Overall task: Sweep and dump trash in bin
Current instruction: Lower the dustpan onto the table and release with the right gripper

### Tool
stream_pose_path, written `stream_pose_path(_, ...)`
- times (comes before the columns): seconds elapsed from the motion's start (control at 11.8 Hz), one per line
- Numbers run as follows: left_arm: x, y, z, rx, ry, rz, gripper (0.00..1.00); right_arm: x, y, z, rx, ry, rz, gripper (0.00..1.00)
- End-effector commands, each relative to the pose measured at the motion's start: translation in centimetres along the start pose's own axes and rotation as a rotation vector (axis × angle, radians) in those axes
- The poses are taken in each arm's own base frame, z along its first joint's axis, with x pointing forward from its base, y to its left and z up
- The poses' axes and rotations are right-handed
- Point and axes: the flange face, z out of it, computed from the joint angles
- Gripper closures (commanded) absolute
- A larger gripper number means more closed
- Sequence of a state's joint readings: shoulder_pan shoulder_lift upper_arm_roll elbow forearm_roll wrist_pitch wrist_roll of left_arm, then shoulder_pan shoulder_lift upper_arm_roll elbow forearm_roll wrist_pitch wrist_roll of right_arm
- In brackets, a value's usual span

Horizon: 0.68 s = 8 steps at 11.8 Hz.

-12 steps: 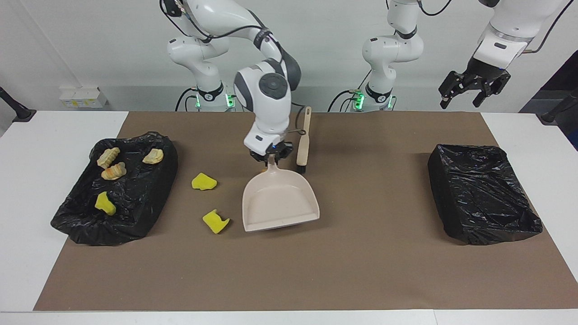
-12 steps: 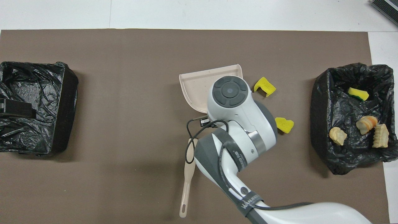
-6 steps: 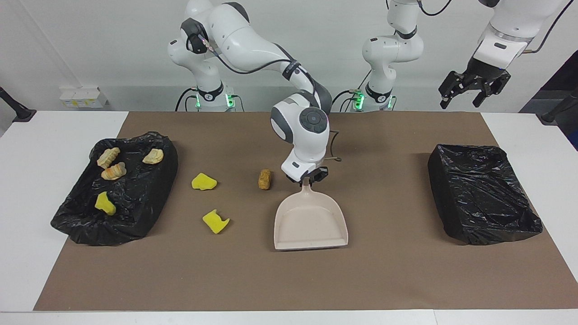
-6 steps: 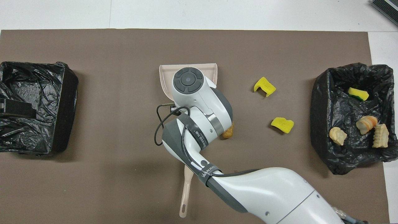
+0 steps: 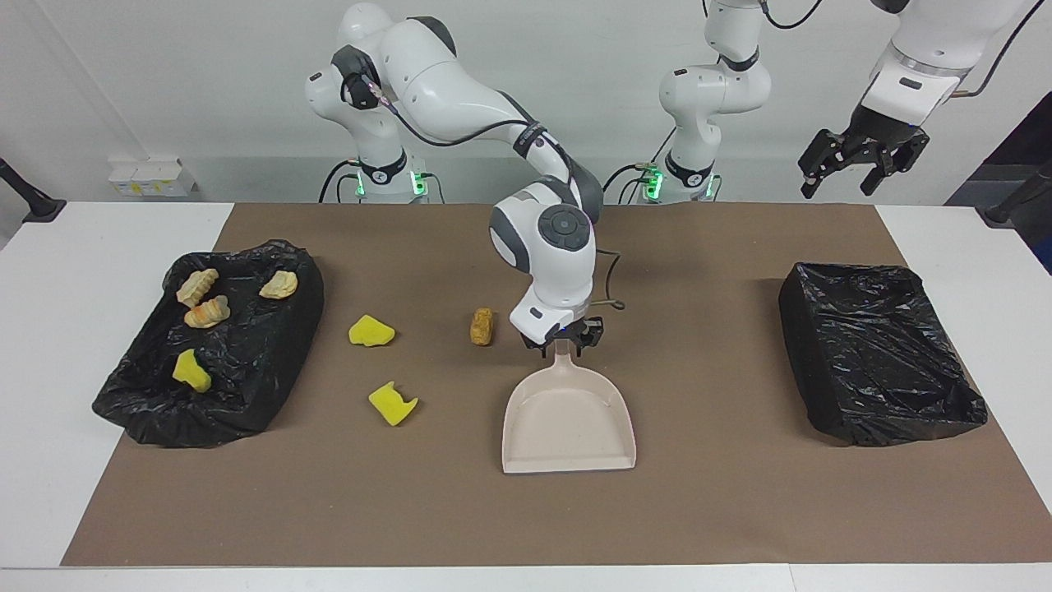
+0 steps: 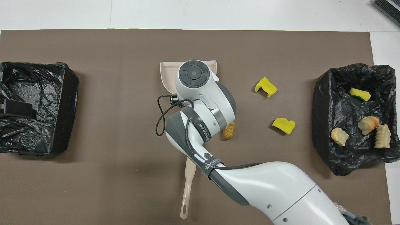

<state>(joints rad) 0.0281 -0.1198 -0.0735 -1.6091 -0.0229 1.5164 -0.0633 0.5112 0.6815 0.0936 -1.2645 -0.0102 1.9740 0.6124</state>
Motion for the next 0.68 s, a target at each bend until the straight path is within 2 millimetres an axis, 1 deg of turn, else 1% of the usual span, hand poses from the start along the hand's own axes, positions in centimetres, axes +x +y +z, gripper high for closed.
stream_pose_path(0.0, -0.2, 0.2, -0.4, -0.002, -0.006, 0.000, 0.00, -1.8, 1.2, -3.6, 0.004, -0.044, 0.005, 0.00)
stream_pose_path(0.17, -0.2, 0.3, -0.3, -0.002, -0.007, -0.003, 0.00, -4.3, 1.5, -5.2, -0.023, -0.071, -0.009, 0.00)
stream_pose_path(0.34, -0.3, 0.3, -0.4, -0.002, -0.007, -0.002, 0.00, -7.9, 1.6, -6.1, -0.043, -0.086, -0.016, 0.00)
stream_pose_path(0.42, -0.3, 0.3, -0.4, -0.002, -0.007, 0.000, 0.00, -9.3, 2.1, -6.2, -0.058, -0.097, -0.002, 0.00)
stream_pose_path(0.59, -0.3, 0.3, -0.3, -0.002, -0.012, 0.000, 0.00, -13.7, 0.8, -5.5, -0.084, -0.109, 0.010, 0.00)
